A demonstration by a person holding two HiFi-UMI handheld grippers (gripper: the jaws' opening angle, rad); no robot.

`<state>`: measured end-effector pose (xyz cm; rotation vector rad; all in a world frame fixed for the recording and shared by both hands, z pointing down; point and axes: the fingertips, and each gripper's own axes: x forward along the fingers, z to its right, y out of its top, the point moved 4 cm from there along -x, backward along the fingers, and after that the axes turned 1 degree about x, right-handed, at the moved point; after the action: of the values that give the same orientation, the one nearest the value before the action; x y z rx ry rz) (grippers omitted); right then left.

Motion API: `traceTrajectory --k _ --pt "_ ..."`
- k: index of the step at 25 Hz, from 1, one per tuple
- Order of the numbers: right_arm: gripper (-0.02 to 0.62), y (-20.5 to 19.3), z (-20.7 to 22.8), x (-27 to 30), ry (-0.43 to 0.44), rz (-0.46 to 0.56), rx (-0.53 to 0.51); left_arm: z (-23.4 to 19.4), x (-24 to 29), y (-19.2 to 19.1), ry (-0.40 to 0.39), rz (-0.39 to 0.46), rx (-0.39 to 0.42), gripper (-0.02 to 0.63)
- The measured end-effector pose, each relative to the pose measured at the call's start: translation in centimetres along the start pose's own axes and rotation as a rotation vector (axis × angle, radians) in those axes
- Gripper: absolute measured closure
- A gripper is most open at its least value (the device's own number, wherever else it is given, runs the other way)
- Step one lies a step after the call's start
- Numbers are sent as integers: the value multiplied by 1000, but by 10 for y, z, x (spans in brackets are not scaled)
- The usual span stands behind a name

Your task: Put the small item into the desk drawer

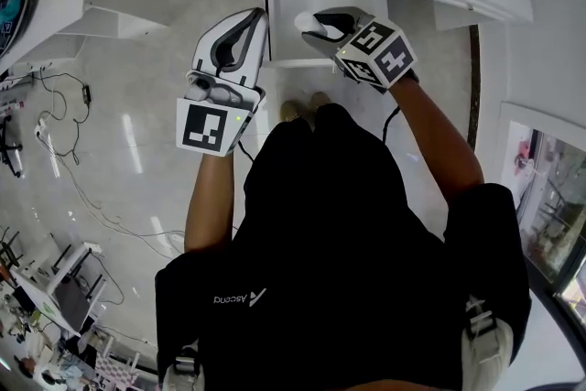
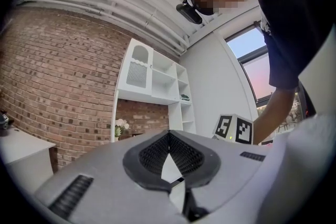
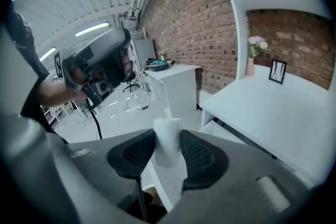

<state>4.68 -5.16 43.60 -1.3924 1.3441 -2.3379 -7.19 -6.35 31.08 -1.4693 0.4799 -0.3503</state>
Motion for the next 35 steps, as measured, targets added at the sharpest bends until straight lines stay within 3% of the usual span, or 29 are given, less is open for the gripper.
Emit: traceTrajectory --k 5,15,27,35 --pt "436 -18 24 46 45 -165 -37 -17 8 -16 46 -18 12 607" --pt "436 -58 69 132 100 -430 -52 -50 22 -38 160 -31 -39 607" --pt "436 -112 80 199 147 -597 -58 -65 27 -56 221 -74 -67 607" --pt "436 -142 78 230 127 -669 -63 -72 4 -63 275 -103 -79 607"
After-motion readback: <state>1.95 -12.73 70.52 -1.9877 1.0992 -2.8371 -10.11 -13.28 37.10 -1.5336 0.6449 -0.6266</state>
